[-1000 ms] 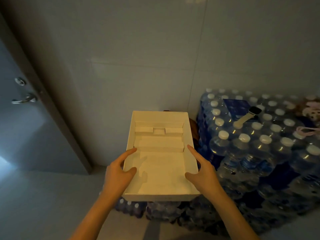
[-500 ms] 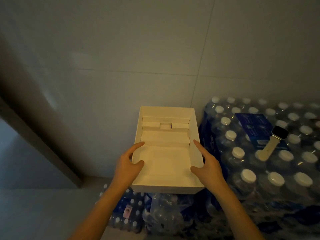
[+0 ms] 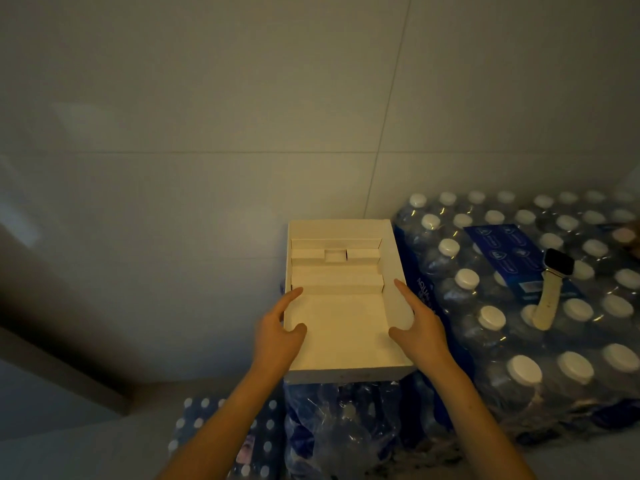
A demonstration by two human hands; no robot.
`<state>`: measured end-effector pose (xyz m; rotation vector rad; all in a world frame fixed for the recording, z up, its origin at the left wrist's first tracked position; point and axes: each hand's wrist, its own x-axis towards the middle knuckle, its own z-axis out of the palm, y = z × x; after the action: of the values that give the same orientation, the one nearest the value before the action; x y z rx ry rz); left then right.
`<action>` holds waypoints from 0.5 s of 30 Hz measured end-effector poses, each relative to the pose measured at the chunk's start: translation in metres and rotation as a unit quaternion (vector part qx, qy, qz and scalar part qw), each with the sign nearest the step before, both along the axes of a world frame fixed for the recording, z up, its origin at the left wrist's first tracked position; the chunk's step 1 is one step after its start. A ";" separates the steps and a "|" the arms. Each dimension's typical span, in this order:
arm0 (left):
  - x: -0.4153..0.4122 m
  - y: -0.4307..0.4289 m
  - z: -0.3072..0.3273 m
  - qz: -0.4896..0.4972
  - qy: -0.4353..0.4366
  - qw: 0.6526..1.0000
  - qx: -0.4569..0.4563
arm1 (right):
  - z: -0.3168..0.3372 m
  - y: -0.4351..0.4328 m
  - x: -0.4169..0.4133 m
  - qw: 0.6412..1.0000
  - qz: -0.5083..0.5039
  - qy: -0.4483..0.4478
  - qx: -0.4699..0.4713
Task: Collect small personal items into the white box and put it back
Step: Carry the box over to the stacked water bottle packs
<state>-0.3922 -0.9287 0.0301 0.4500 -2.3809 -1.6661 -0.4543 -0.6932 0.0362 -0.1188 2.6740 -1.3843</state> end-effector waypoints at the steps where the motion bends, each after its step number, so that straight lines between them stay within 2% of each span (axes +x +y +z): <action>1: -0.003 -0.001 0.000 0.000 0.000 1.000 0.000 | -0.001 -0.001 -0.002 1.000 -0.003 0.001 0.003; 15: -0.029 -0.004 -0.002 -0.003 -0.023 0.998 -0.058 | -0.006 -0.009 -0.029 0.998 0.011 0.027 0.051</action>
<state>-0.4213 -0.9324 0.0284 0.4661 -2.4978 -1.5242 -0.4837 -0.7018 0.0298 -0.1770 2.7721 -1.2545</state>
